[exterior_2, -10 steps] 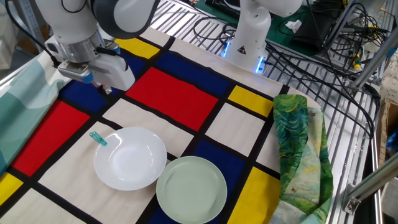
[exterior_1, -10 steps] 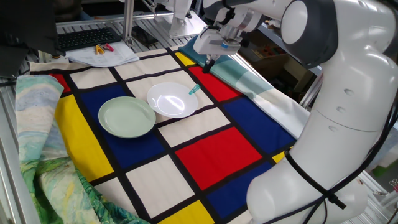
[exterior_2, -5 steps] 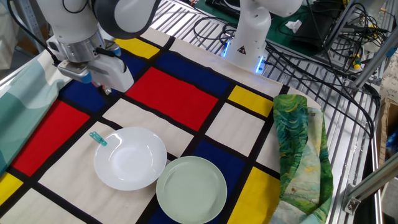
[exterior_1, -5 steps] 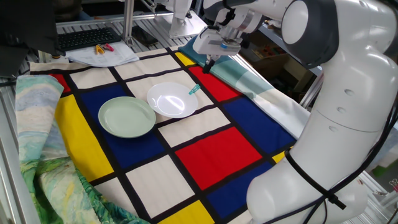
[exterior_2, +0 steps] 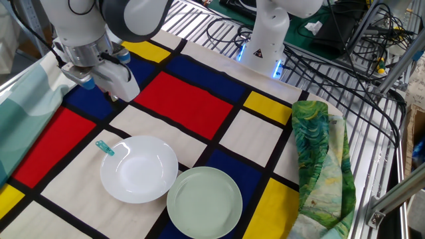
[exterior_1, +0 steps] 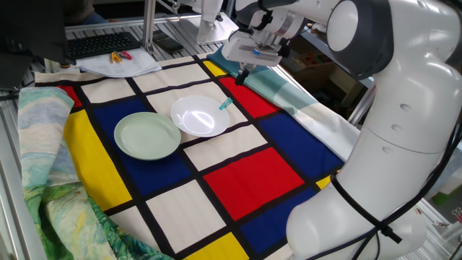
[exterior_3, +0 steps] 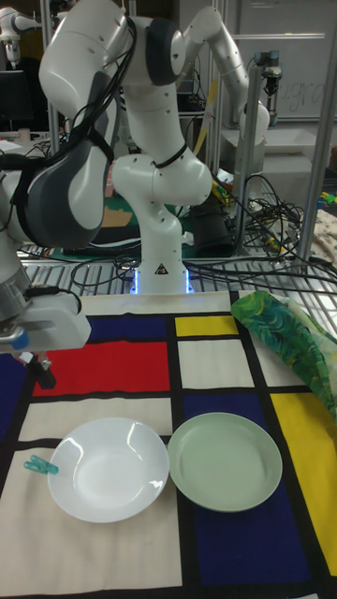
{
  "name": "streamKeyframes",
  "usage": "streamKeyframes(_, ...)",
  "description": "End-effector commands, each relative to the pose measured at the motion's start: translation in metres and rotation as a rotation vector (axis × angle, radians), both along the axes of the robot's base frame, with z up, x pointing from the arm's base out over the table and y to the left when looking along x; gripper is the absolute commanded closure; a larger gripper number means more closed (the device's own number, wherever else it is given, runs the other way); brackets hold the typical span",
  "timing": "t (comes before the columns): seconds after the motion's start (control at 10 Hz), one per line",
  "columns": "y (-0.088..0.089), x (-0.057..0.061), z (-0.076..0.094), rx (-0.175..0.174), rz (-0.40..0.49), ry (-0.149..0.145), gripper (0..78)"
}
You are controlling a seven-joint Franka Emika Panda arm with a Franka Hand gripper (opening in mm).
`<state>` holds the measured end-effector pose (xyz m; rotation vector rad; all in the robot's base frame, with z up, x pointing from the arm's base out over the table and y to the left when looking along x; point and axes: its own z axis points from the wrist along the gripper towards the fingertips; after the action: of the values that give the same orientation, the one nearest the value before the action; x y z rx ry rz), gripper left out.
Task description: Use a clamp
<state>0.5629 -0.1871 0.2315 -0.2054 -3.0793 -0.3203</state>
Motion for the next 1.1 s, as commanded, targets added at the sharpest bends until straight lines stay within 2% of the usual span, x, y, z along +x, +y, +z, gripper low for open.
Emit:
streamKeyframes(0.1,-0.001,0.001,0.002,-0.007,-0.052,0.029,77.6)
streamKeyframes(0.3,-0.013,0.005,-0.005,0.023,0.003,0.016,77.6)
streamKeyframes(0.4,-0.024,0.009,-0.011,0.063,0.027,0.01,77.6)
streamKeyframes(0.8,-0.047,0.016,-0.027,0.071,0.092,-0.01,77.6)
streamKeyframes(1.1,-0.05,0.016,-0.04,0.073,0.102,-0.019,77.6)
